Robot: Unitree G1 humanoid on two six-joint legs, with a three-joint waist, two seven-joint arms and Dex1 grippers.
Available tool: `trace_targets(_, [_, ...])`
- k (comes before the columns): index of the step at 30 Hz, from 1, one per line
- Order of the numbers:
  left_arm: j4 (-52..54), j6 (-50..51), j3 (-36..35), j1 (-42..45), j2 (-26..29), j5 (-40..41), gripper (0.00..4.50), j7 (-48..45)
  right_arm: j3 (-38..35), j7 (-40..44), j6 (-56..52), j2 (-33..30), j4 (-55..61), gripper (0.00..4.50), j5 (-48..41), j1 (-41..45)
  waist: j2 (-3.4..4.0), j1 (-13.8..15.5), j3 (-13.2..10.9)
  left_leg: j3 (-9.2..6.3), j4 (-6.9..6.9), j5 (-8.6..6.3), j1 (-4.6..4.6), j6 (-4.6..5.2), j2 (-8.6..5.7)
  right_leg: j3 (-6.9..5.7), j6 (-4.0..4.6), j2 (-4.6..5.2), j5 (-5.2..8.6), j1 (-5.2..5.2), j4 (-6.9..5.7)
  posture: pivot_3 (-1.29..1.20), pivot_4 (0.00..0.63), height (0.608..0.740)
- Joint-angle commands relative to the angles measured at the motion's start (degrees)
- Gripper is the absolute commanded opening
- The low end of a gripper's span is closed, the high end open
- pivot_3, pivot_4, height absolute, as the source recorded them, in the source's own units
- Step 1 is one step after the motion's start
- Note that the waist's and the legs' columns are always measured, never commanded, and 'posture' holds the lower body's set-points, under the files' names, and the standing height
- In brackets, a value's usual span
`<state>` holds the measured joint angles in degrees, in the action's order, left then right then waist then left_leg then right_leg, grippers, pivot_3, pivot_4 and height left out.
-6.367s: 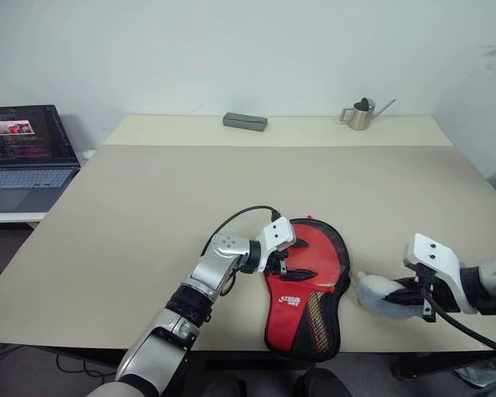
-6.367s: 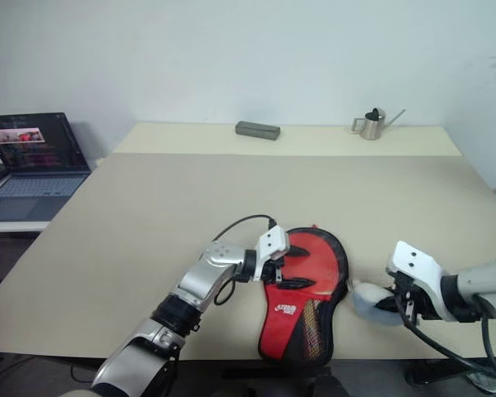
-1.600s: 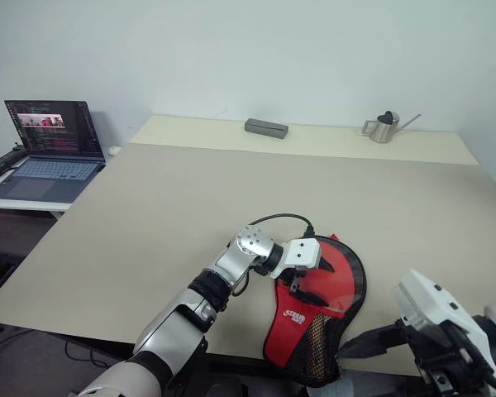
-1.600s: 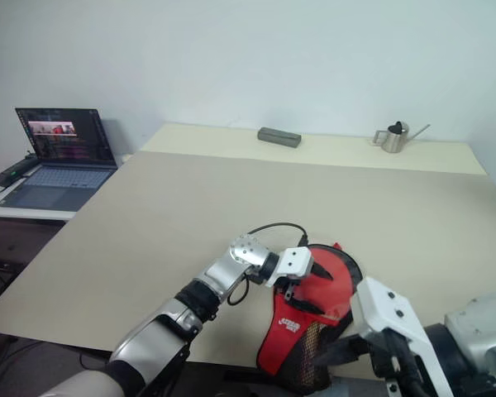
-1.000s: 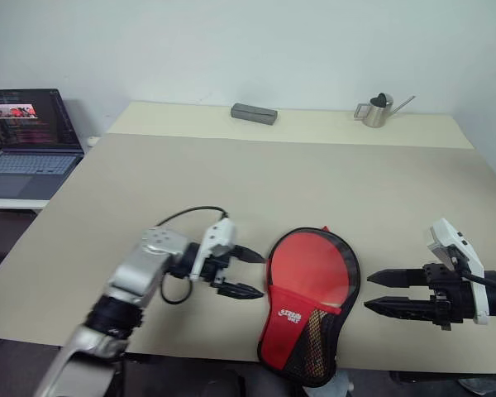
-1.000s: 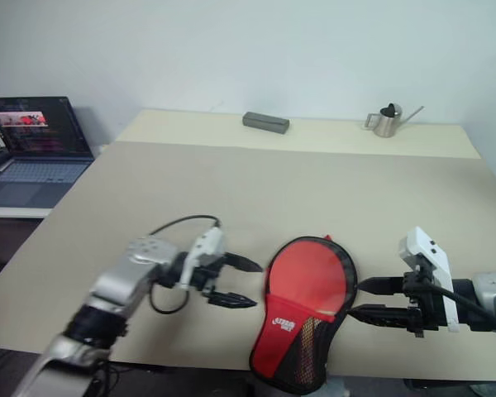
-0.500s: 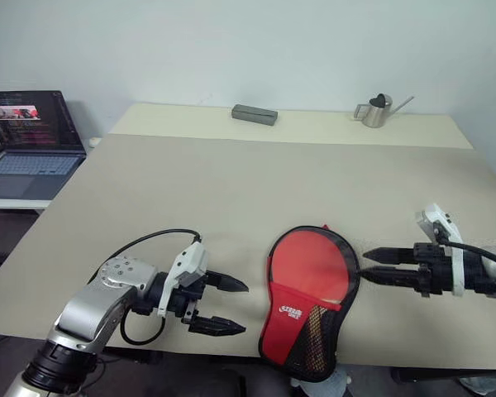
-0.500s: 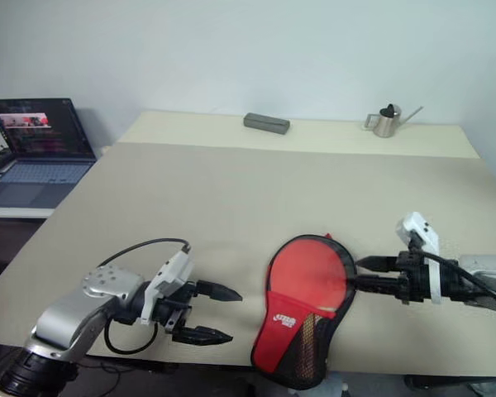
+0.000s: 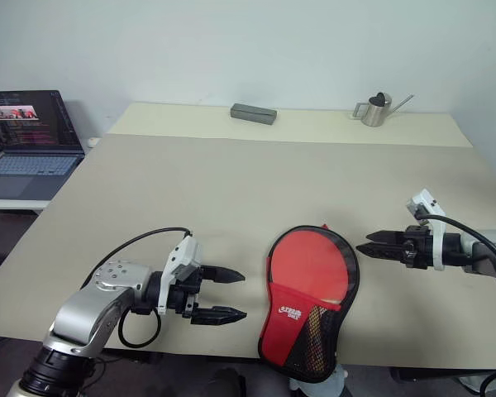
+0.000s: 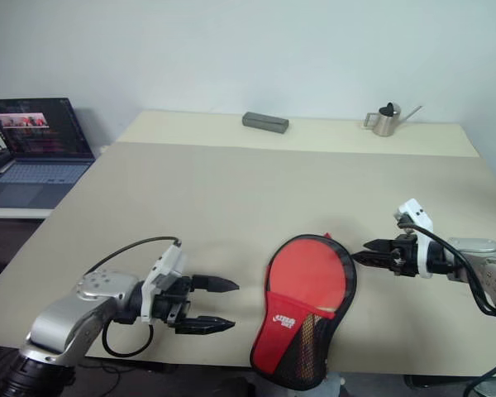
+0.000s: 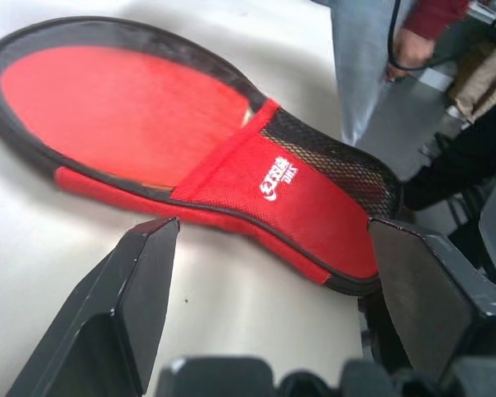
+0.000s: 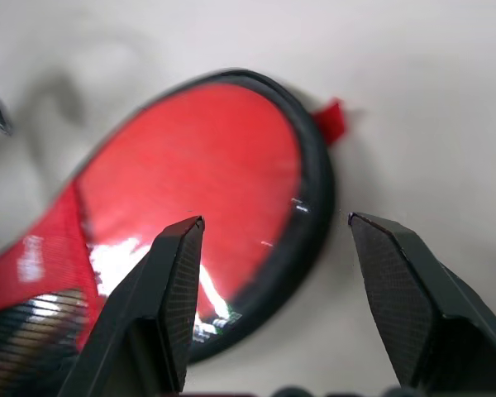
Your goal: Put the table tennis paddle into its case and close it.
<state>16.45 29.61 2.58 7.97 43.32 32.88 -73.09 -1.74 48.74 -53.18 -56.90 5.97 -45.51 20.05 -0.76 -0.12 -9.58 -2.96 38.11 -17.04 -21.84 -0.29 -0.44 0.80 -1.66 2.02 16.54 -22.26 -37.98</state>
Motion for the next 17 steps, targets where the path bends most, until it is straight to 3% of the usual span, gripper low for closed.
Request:
trace_targets(1, [3.58, -0.1, -2.37, -0.47, 0.05, 1.65, 3.96, 1.89, -1.13, 3.25, 3.22, 0.35, -1.7, 3.05, 2.79, 2.45, 0.01, -0.01, 0.0, 0.01, 0.01, 0.0, 0.01, 0.0, 0.0, 0.01, 0.0, 0.0, 0.0, 0.0, -0.01, 0.0, 0.15, 0.74])
trace_targets(10, [2.63, -0.29, -0.58, 3.09, -1.11, 0.53, 3.96, 5.17, -2.7, 4.6, 5.81, 2.62, -8.5, 3.05, 7.67, 10.93, 0.05, -0.02, -0.03, 0.05, 0.03, 0.0, 0.03, -0.01, 0.0, 0.03, 0.03, -0.01, -0.02, -0.01, -0.05, 0.0, 0.15, 0.74])
trace_targets(17, [-1.94, -1.39, 1.2, 6.45, -4.14, -1.4, 3.96, 6.73, -5.37, 4.84, 2.93, 1.58, -3.22, 3.05, 7.39, 7.71, 0.05, 0.06, -0.03, 0.03, 0.03, 0.01, -0.03, -0.01, 0.0, 0.0, 0.02, 0.0, -0.02, -0.01, 0.02, 0.0, 0.15, 0.74])
